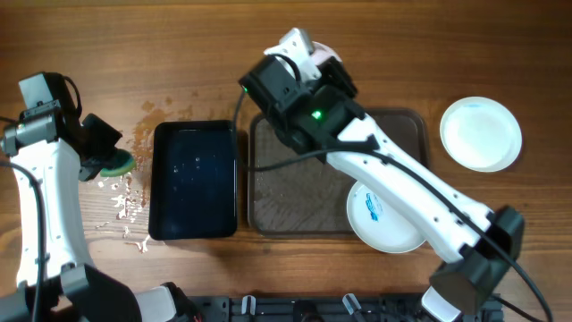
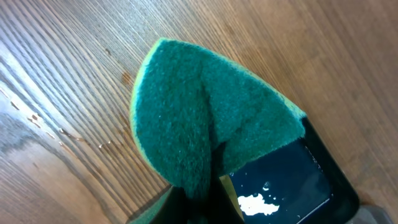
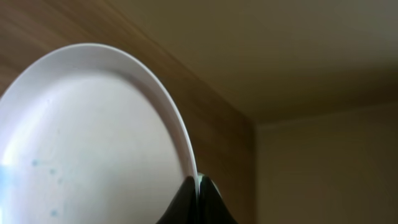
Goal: Clean dirty plates on tray and stack at the side
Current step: 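Carry the plate right and stack it on the cleaned plate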
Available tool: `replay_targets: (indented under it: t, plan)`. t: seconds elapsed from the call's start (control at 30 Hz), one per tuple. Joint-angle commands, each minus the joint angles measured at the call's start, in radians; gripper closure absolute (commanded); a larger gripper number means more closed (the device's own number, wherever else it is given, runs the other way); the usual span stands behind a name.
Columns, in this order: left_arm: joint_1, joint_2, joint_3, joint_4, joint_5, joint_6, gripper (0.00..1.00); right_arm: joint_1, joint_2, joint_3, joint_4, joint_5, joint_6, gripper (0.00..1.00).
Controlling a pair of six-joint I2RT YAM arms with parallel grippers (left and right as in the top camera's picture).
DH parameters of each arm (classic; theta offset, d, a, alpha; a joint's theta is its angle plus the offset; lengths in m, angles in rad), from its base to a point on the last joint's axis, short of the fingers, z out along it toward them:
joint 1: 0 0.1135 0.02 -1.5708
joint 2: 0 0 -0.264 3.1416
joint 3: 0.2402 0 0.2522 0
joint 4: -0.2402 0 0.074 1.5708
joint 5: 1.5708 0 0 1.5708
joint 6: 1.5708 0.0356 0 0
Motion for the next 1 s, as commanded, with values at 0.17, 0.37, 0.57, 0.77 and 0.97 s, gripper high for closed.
replay_targets:
  t: [0.17,0.37,0.57,0.77,0.97]
  plan:
    - [-0.023,0.080,-0.001,0.033,0.069,0.005,0.96,0.084,-0.051,0.005,-0.306,-0.013,0.206,0.95]
    - [-0.084,0.080,-0.001,0.059,0.069,0.005,0.96,-0.029,-0.029,-0.103,-0.477,-0.137,0.457,0.95]
    - [-0.111,0.080,-0.001,0.069,0.069,0.005,0.96,-0.234,0.017,-0.128,-0.488,-0.315,0.550,0.96]
    - [-0.111,0.080,-0.001,0.066,0.068,0.005,0.96,-0.239,0.001,-0.129,-0.443,-0.383,0.598,0.96]
    - [-0.111,0.080,-0.001,0.061,0.069,0.005,0.96,-0.247,0.001,-0.129,-0.176,-0.801,0.437,0.96]
